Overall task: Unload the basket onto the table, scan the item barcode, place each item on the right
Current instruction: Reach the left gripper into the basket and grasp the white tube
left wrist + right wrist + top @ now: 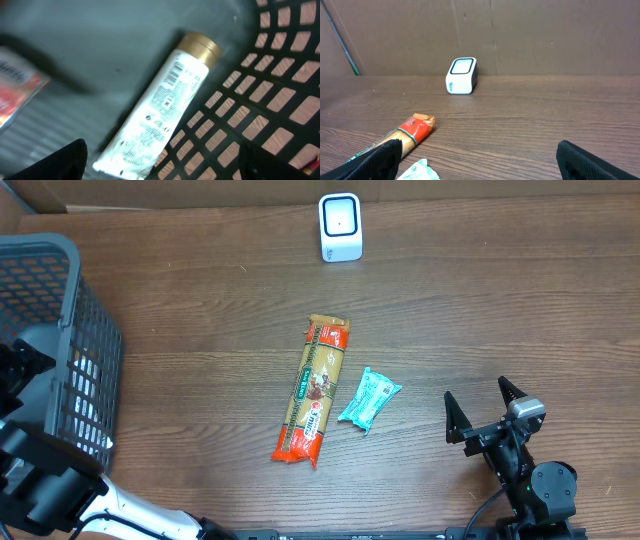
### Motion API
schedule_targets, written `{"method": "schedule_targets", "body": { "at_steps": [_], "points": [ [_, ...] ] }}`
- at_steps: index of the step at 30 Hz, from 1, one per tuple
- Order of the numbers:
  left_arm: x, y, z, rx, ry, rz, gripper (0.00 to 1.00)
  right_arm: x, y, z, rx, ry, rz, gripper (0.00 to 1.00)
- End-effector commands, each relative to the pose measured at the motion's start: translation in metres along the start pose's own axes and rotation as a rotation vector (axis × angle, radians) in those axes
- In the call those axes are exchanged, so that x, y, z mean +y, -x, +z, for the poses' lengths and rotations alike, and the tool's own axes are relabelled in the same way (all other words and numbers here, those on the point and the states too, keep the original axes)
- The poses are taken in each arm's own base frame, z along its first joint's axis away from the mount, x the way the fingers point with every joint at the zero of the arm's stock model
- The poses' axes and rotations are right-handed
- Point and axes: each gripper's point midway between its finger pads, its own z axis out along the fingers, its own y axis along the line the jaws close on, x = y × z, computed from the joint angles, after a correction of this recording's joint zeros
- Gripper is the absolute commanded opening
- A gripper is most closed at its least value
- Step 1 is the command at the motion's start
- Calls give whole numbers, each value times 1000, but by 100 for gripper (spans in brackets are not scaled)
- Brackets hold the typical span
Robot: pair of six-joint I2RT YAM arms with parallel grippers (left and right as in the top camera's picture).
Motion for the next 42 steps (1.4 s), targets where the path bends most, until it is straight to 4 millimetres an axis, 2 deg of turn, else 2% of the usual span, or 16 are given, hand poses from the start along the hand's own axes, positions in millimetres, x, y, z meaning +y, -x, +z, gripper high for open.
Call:
{"method": "schedule_targets", "body": {
  "at_steps": [1,6,10,15,19,20,22,24,25,28,32,37,42],
  "points": [
    [-14,-2,24,52,-71,121,85,0,-2,0,-2,-1,3,100],
    [-25,-8,55,134,-66,198,77,0,-2,0,-2,-1,3,100],
    [-23,-12,70,181,-6,218,72,0,-2,0,-2,-1,3,100],
    [-11,-17,84,205,69,194,72,0,-2,0,-2,-1,3,100],
    [-4,-31,104,238,76,189,72,0,-2,0,-2,-1,3,100],
    [1,-38,115,253,87,182,71,0,-2,0,-2,-1,3,100],
    [9,-44,123,264,128,154,69,0,-2,0,-2,-1,3,100],
    [19,-48,129,268,180,122,62,0,-2,0,-2,-1,3,100],
    [31,-48,129,265,251,78,56,0,-2,0,-2,-1,3,100],
    [45,-46,125,249,343,22,41,0,-2,0,-2,-1,3,100],
    [52,-41,120,227,398,-5,4,0,-2,0,-2,-1,3,100],
    [51,-28,111,193,407,-2,4,0,-2,0,-2,-1,3,100],
    [44,-4,82,129,413,3,4,0,-2,0,-2,-1,3,100]
  ]
}}
